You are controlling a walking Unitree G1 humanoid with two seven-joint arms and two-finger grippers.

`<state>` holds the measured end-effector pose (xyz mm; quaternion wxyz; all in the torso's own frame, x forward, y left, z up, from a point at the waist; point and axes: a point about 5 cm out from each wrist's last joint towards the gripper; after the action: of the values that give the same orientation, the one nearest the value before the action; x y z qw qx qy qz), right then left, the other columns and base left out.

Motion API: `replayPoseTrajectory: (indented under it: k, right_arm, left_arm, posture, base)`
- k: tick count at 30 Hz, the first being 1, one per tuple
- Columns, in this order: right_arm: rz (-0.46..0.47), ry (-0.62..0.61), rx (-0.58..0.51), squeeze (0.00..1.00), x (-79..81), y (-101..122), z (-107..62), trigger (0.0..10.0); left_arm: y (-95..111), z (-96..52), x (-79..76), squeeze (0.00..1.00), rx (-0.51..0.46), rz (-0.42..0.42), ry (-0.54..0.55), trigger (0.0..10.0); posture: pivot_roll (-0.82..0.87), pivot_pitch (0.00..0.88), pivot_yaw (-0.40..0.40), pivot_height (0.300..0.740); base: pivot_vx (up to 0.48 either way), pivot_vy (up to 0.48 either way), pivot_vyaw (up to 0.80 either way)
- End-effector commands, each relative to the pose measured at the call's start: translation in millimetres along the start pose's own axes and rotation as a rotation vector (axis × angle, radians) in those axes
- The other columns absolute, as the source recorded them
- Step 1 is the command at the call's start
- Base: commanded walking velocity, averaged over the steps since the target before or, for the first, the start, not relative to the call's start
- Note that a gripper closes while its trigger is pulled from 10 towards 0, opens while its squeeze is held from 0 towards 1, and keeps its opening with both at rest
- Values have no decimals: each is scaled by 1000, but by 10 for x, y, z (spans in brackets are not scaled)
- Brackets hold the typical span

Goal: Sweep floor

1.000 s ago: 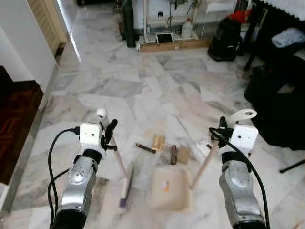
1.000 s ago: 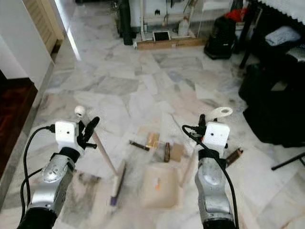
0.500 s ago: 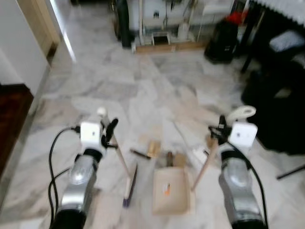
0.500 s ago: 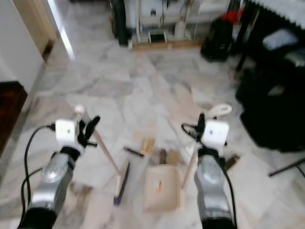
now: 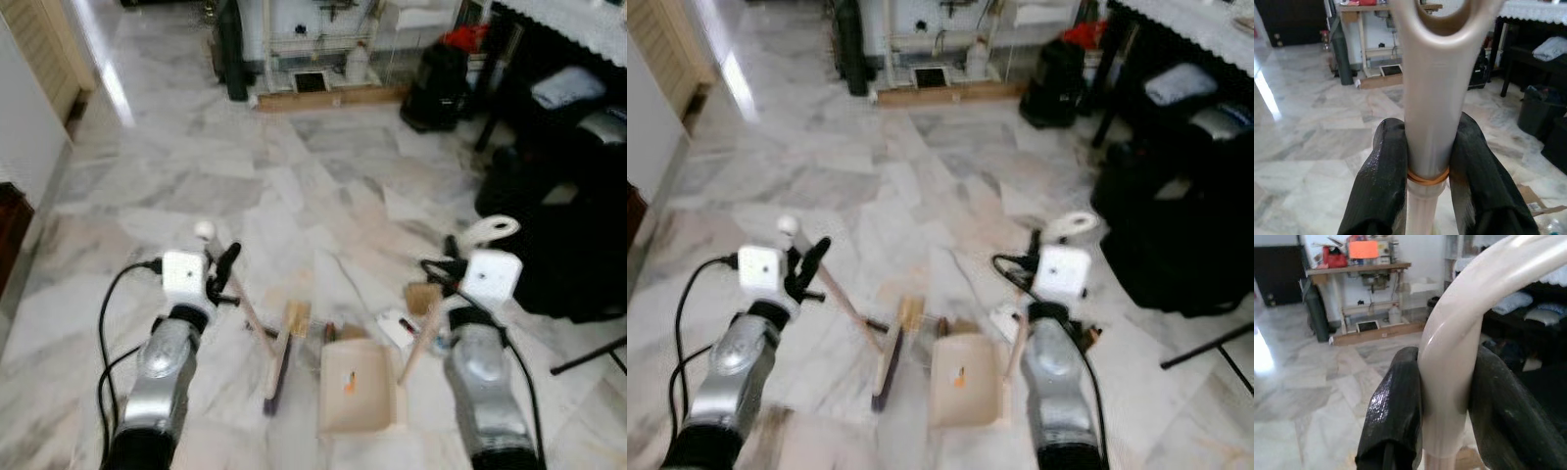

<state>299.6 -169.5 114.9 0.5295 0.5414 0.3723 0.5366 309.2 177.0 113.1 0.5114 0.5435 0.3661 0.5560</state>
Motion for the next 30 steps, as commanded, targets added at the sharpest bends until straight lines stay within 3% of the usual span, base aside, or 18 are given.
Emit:
replayPoseTrajectory:
  k: [1,5,20,30]
  right_arm:
    - [1,-12,-31,0,-38,73,19,10000]
    - [3,-10,-36,0,-42,76,17,10000]
    - [-2,-10,-41,0,-46,84,15,10000]
    - [-6,-16,-44,0,-57,90,8,10000]
  left_arm:
    - [89,34,-19,0,-45,5,-6,10000]
    - [91,33,-17,0,-45,7,-4,10000]
    - [106,59,-19,0,-50,-2,-2,10000]
    - [-50,91,-36,0,36,3,-51,10000]
  posture:
    - [-19,74,11,740]
    - [-18,77,11,740]
    - [-18,86,9,740]
    - [-20,90,12,740]
  base:
    - [270,0,-788]
    - [269,0,-788]
    - [34,0,0]
    - [0,0,0]
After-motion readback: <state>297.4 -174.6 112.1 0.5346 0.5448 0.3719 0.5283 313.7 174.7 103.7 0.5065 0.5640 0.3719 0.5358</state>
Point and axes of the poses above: a point about 5 cm out from each wrist's last joint towards the gripper, its own z axis pointing out of the wrist towards the gripper, its own y axis along the axis of the wrist's last joint, x = y × z, and after that the axes turned 11 degrees about z, right-handed
